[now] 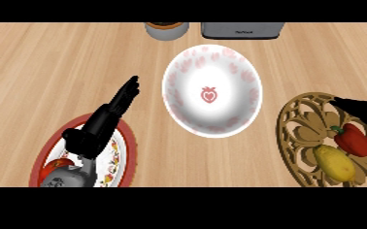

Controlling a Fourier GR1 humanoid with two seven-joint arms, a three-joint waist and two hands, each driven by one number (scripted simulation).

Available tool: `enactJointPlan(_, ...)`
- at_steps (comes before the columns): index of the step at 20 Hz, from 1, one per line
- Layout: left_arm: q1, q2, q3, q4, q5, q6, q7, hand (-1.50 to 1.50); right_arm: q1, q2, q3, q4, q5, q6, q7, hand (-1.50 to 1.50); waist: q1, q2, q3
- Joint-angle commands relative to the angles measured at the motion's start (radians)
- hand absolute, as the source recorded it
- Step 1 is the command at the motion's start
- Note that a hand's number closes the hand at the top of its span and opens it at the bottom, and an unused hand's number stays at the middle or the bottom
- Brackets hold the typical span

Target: Pick the bell pepper from the placemat and place it in the bowl

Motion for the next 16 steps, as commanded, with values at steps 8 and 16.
enactJointPlan(8,-0.035,-0.049,0.021,0.010,-0.045,-0.016,0.031,0.00,-0.019,0.121,-0.024,0.140,0.114,-0.063,-0.107,-1.50,-0.002,0.000,0.000)
enactJointPlan(16,0.001,-0.026,0.074,0.013,-0.028,-0.076,-0.010,0.00,-0.089,0.150,-0.079,0.187,0.151,-0.156,-0.210,1.50,-0.002,-0.001,0.000)
